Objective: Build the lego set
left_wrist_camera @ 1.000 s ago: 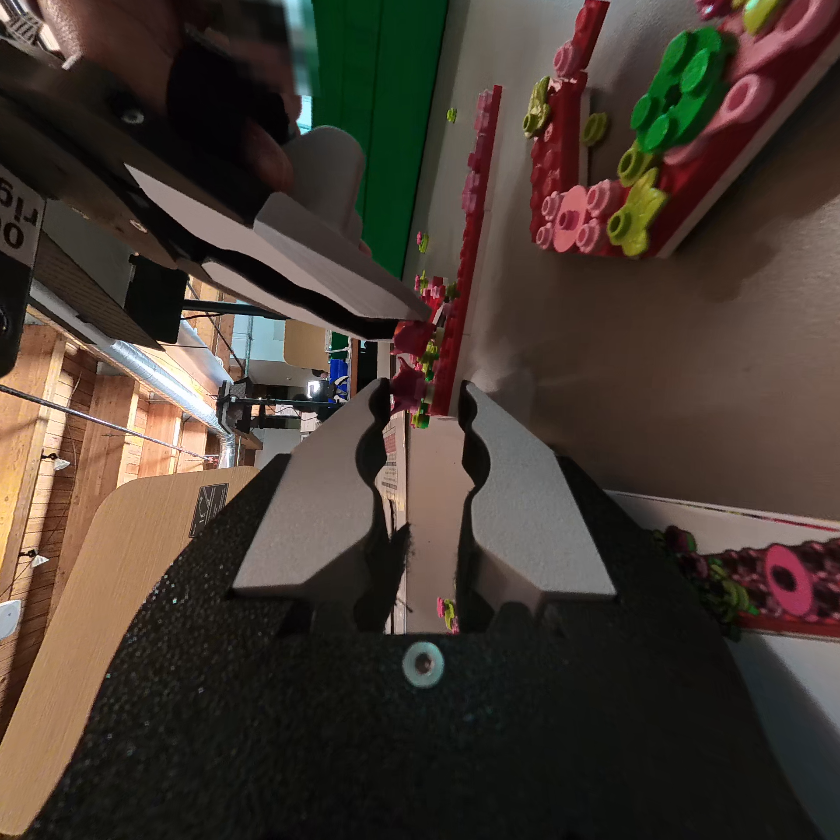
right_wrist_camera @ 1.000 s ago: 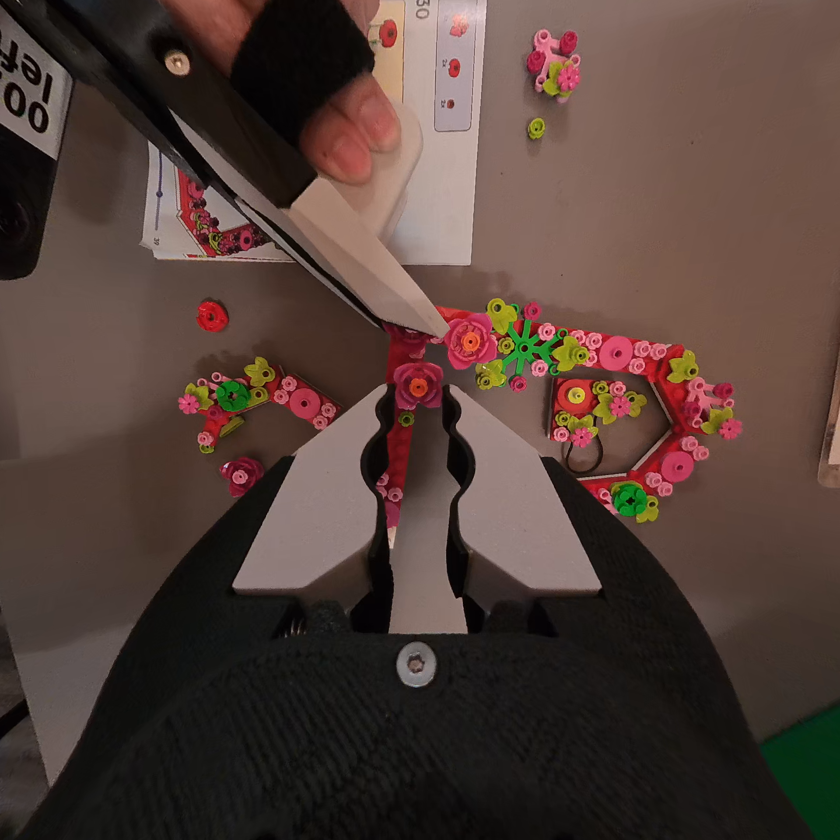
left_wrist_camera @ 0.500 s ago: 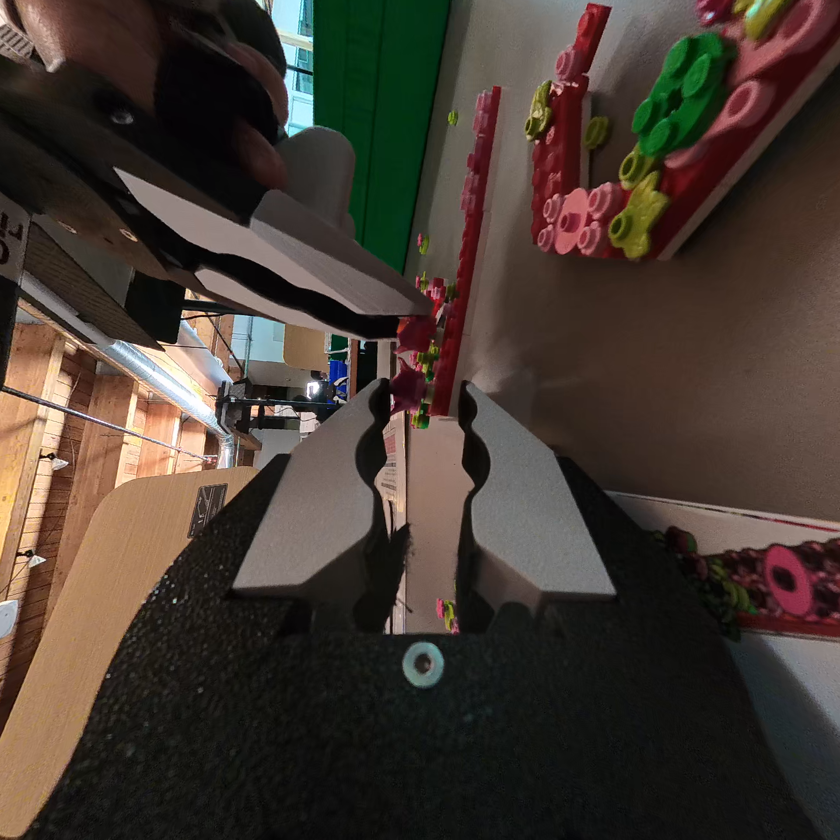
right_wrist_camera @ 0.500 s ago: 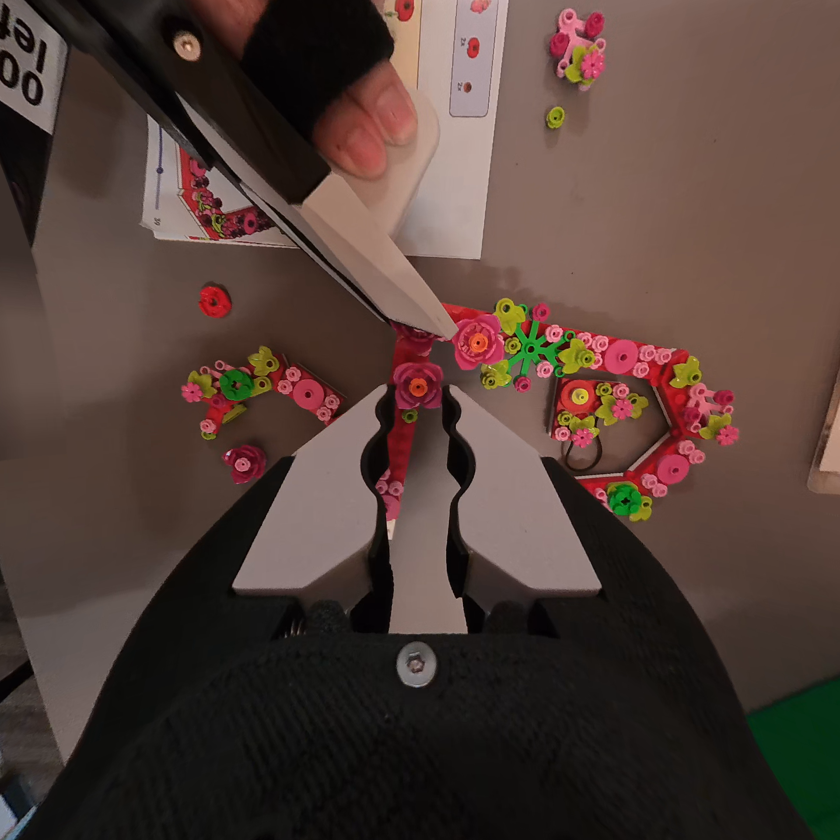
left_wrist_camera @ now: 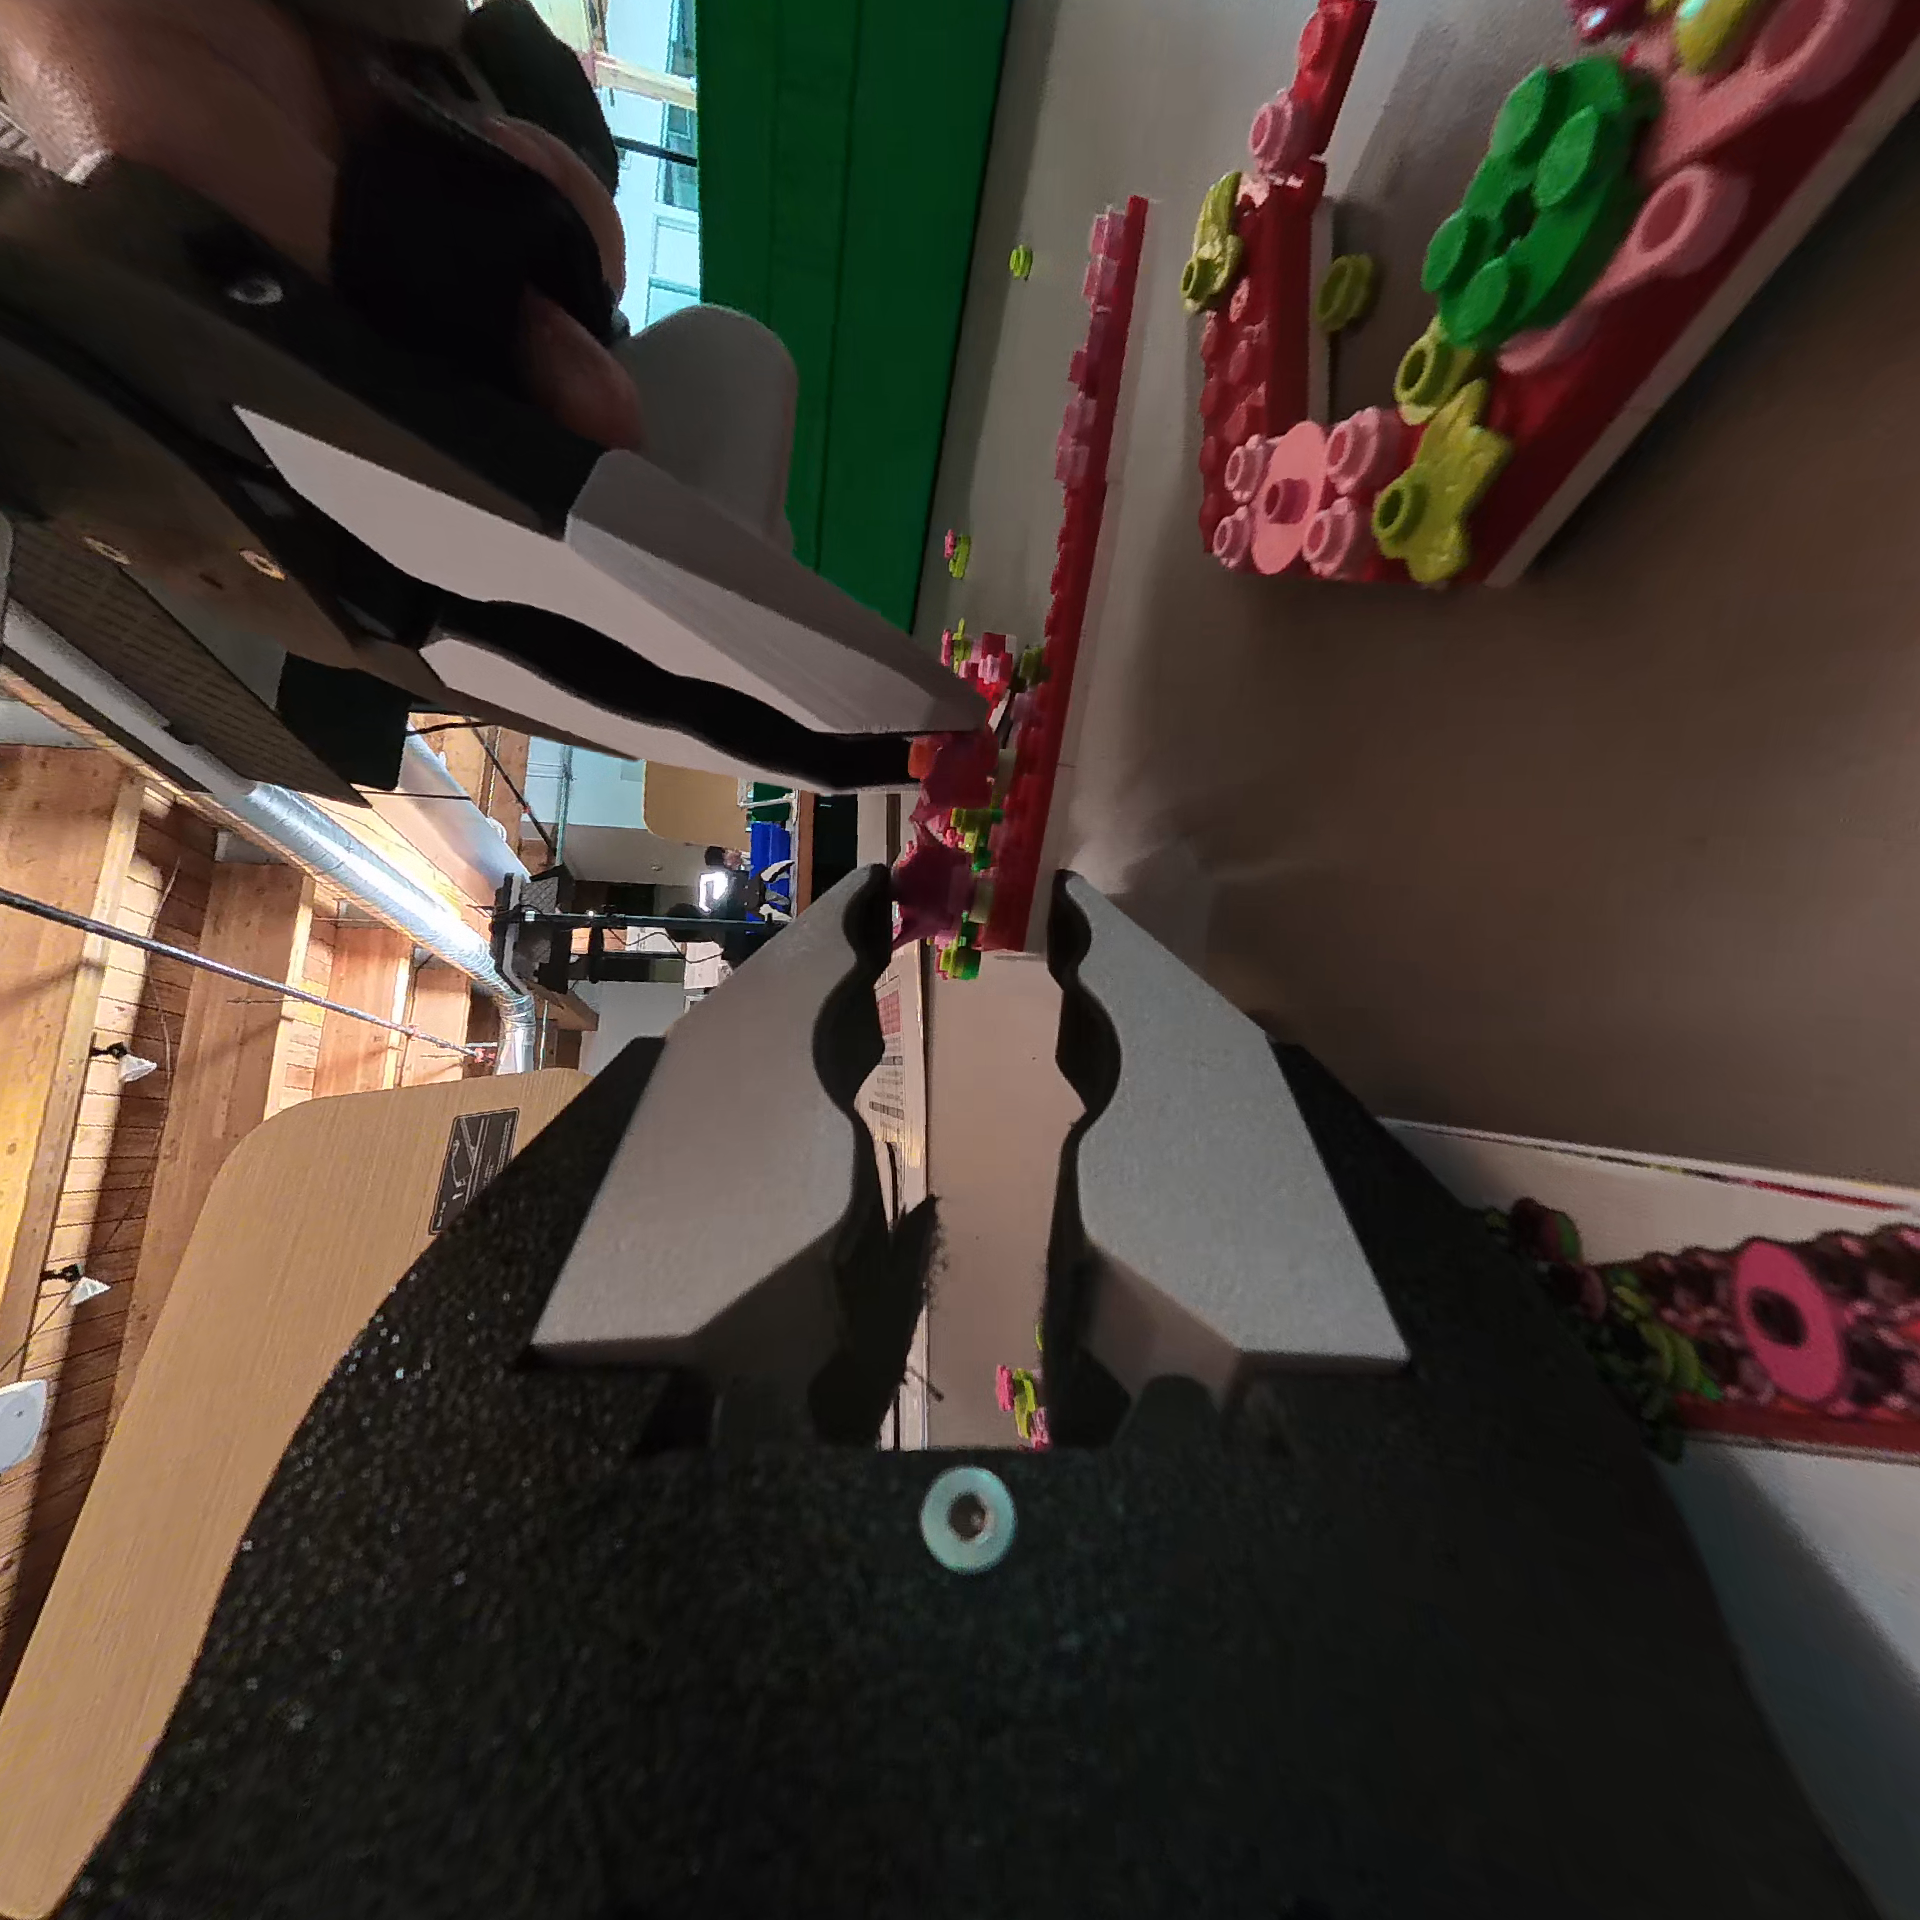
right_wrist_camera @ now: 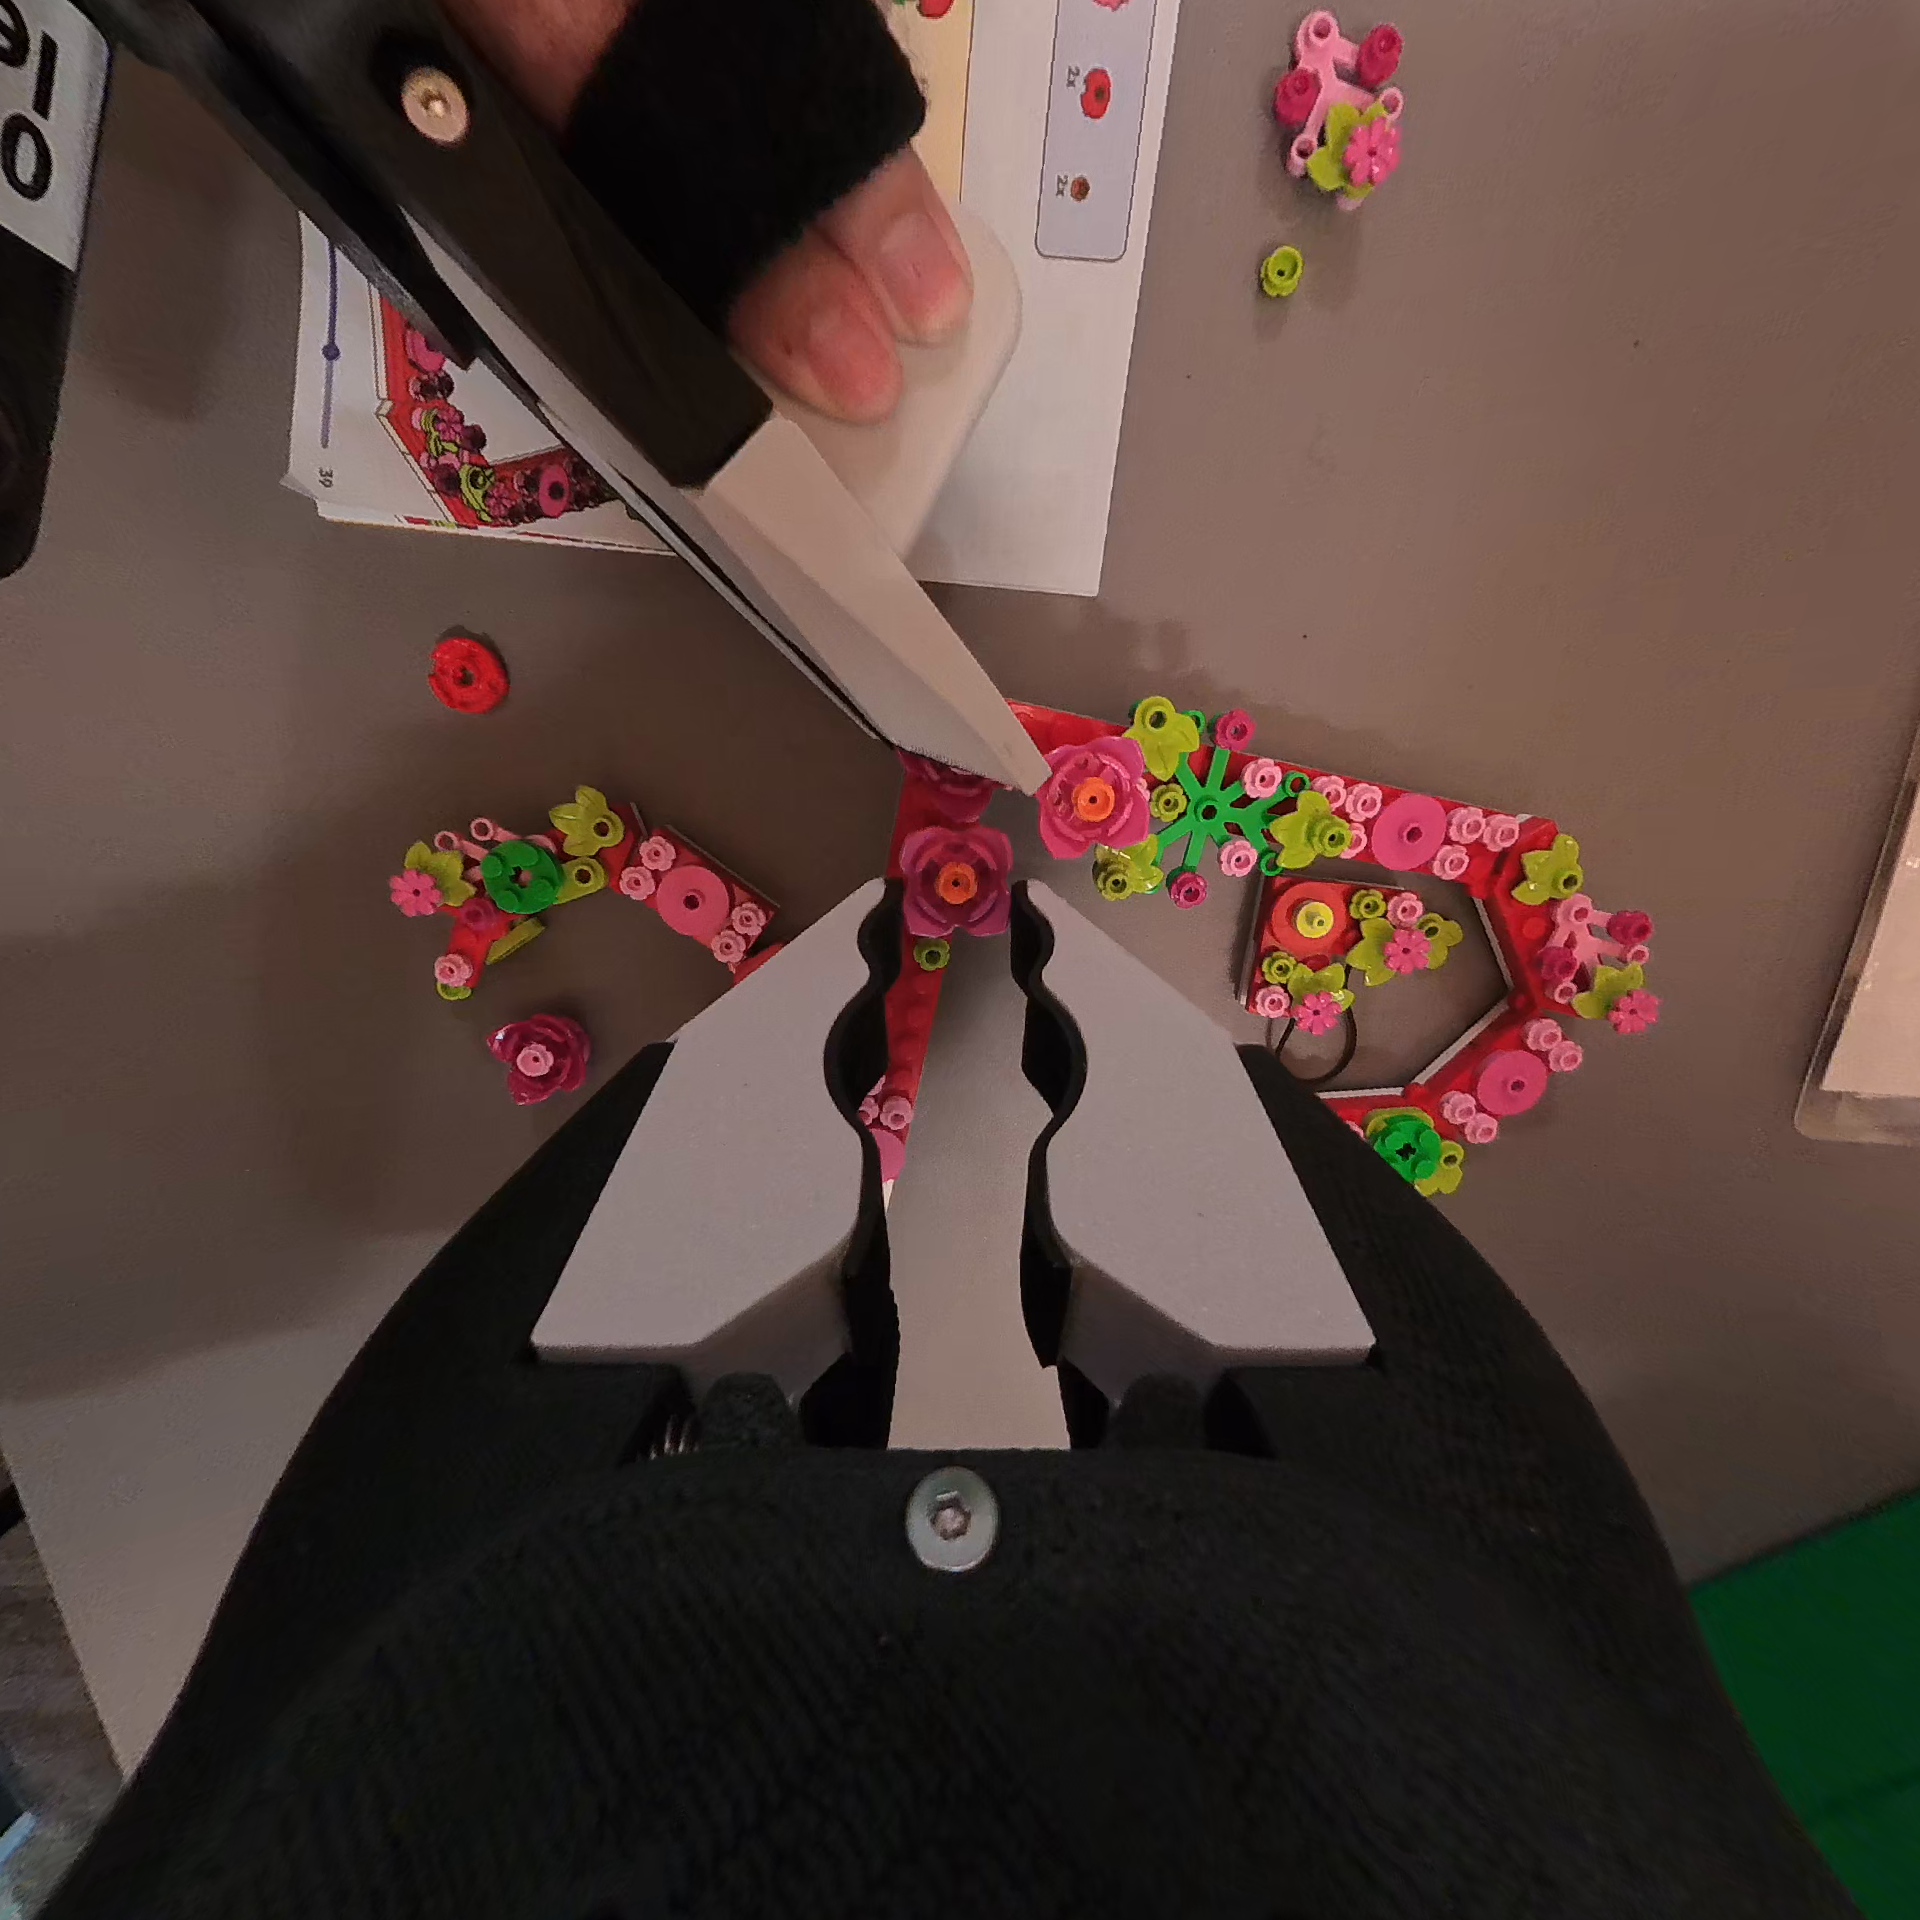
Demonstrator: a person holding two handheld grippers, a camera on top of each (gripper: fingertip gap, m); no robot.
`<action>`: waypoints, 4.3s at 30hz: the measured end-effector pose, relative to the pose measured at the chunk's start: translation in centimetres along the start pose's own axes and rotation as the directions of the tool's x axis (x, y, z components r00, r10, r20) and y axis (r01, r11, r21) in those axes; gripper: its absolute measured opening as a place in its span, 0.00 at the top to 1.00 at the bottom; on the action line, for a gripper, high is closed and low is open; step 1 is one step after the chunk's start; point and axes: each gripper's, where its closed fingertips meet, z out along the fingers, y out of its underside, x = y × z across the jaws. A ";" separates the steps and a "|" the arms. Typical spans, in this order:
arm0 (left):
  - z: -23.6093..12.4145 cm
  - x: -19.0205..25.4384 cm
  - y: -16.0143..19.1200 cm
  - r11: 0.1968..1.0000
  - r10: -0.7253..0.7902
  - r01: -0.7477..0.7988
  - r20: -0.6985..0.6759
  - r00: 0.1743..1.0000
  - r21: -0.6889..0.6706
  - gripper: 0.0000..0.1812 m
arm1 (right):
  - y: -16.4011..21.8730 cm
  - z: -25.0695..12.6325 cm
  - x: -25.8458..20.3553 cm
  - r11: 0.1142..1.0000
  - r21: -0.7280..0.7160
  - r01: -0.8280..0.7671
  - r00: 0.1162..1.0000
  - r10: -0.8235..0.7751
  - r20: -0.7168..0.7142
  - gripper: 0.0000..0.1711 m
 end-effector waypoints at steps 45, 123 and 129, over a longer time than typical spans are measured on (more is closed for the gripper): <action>0.1 0.4 0.4 1.000 0.012 -0.013 -0.022 1.000 -0.026 0.85 | 0.8 0.8 0.2 0.998 0.030 -0.056 0.998 0.057 -0.039 0.89; 0.2 -1.1 1.0 0.977 -0.210 0.210 -0.002 0.978 -0.045 0.85 | -1.3 -0.6 0.7 0.879 -0.184 0.440 0.469 -0.400 -0.787 0.66; 0.1 -1.3 1.0 0.972 -0.232 0.232 -0.001 0.973 -0.037 0.85 | -1.3 -0.9 1.8 0.847 -0.298 0.440 0.318 -0.457 -0.831 0.74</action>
